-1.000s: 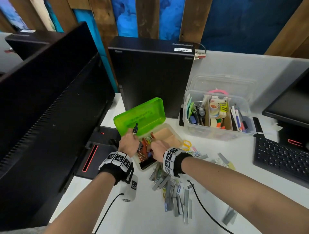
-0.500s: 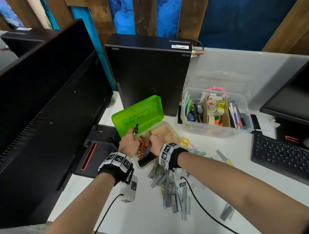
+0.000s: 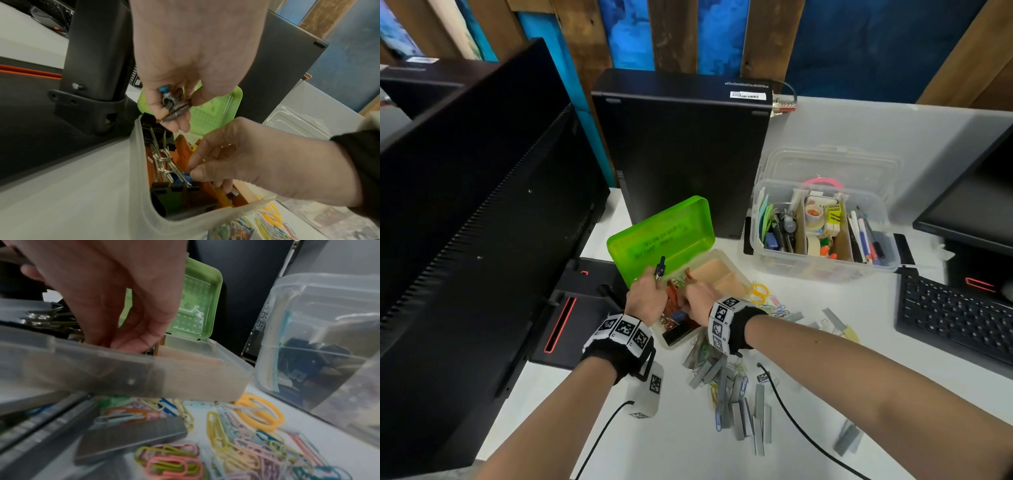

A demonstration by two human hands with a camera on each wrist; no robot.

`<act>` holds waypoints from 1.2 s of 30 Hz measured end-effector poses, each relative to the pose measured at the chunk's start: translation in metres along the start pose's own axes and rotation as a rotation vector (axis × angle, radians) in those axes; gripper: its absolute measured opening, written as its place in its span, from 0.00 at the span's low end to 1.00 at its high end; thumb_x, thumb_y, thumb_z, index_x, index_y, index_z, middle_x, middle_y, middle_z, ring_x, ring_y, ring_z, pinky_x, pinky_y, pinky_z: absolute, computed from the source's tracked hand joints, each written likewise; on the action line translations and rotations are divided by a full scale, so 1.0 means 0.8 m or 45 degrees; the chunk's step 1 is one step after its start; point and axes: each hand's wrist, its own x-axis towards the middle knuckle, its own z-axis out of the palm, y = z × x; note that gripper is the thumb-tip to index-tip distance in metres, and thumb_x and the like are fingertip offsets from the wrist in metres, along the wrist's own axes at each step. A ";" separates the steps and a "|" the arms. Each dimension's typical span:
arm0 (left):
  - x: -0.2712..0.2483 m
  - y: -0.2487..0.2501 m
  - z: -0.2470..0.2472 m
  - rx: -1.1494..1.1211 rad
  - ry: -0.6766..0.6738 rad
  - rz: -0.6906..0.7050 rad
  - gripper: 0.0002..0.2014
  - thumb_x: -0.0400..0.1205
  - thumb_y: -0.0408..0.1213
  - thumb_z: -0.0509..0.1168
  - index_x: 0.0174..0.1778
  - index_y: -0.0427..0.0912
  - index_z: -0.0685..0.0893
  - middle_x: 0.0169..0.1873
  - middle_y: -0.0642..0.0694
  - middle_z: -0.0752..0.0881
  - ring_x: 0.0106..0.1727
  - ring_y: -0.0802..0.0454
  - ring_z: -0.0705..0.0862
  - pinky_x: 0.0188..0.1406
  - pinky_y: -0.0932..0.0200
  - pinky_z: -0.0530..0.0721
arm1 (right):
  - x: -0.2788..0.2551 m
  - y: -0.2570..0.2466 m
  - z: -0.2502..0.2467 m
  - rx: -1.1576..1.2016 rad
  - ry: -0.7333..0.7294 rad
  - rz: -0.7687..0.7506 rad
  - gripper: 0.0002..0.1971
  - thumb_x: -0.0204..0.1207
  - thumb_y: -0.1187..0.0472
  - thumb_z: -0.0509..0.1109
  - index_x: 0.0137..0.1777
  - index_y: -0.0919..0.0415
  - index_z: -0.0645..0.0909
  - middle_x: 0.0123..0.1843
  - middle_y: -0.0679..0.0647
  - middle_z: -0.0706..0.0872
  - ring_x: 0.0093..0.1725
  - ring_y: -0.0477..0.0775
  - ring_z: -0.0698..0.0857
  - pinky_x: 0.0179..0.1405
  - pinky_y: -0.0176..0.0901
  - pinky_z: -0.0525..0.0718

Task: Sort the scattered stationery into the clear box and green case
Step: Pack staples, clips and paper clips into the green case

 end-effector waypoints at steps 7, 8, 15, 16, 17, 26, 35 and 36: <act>0.006 0.050 0.015 -0.304 -0.041 0.115 0.12 0.84 0.33 0.60 0.64 0.40 0.76 0.50 0.38 0.88 0.52 0.40 0.86 0.52 0.49 0.84 | -0.034 0.024 -0.050 0.708 0.206 0.112 0.16 0.73 0.71 0.66 0.61 0.63 0.81 0.54 0.59 0.86 0.48 0.53 0.82 0.44 0.37 0.76; 0.006 0.061 0.020 -0.362 -0.043 0.129 0.12 0.85 0.33 0.61 0.63 0.39 0.76 0.51 0.41 0.88 0.52 0.42 0.87 0.52 0.51 0.84 | -0.039 0.031 -0.056 0.890 0.185 0.164 0.16 0.73 0.71 0.68 0.61 0.63 0.80 0.52 0.59 0.86 0.47 0.53 0.82 0.44 0.39 0.79; 0.006 0.144 0.066 -0.571 -0.064 0.269 0.05 0.81 0.37 0.68 0.51 0.41 0.81 0.40 0.45 0.86 0.40 0.49 0.85 0.40 0.66 0.80 | -0.084 0.098 -0.097 1.488 0.352 0.344 0.13 0.79 0.68 0.67 0.62 0.72 0.79 0.40 0.62 0.85 0.32 0.54 0.84 0.26 0.38 0.83; 0.006 0.154 0.070 -0.555 -0.063 0.283 0.06 0.82 0.39 0.67 0.51 0.40 0.82 0.39 0.47 0.84 0.38 0.52 0.83 0.34 0.72 0.77 | -0.089 0.109 -0.104 1.452 0.411 0.345 0.13 0.79 0.69 0.67 0.62 0.72 0.79 0.40 0.62 0.85 0.31 0.53 0.84 0.25 0.37 0.82; 0.007 0.163 0.075 -0.550 -0.055 0.296 0.08 0.82 0.41 0.67 0.51 0.39 0.83 0.40 0.46 0.85 0.38 0.52 0.84 0.32 0.71 0.77 | -0.094 0.119 -0.111 1.396 0.479 0.347 0.13 0.79 0.69 0.68 0.62 0.72 0.79 0.39 0.61 0.85 0.29 0.49 0.84 0.24 0.36 0.81; 0.021 0.172 0.099 -0.402 -0.004 0.437 0.11 0.87 0.41 0.58 0.55 0.39 0.81 0.49 0.38 0.85 0.48 0.40 0.86 0.51 0.43 0.83 | -0.051 0.183 -0.181 0.146 0.665 0.414 0.04 0.77 0.64 0.66 0.44 0.56 0.73 0.40 0.54 0.82 0.41 0.56 0.82 0.40 0.42 0.76; 0.005 0.163 0.098 -0.182 0.025 0.601 0.11 0.87 0.42 0.57 0.55 0.42 0.80 0.46 0.43 0.84 0.39 0.49 0.82 0.39 0.54 0.78 | -0.029 0.168 -0.181 -0.138 0.526 0.488 0.14 0.79 0.51 0.62 0.59 0.60 0.75 0.62 0.61 0.77 0.58 0.66 0.80 0.61 0.63 0.77; -0.003 0.164 0.098 -0.140 0.031 0.633 0.11 0.87 0.43 0.57 0.55 0.42 0.81 0.44 0.46 0.84 0.38 0.51 0.81 0.36 0.56 0.75 | -0.038 0.166 -0.177 -0.097 0.522 0.440 0.13 0.79 0.53 0.62 0.58 0.60 0.75 0.62 0.60 0.76 0.57 0.65 0.80 0.62 0.60 0.77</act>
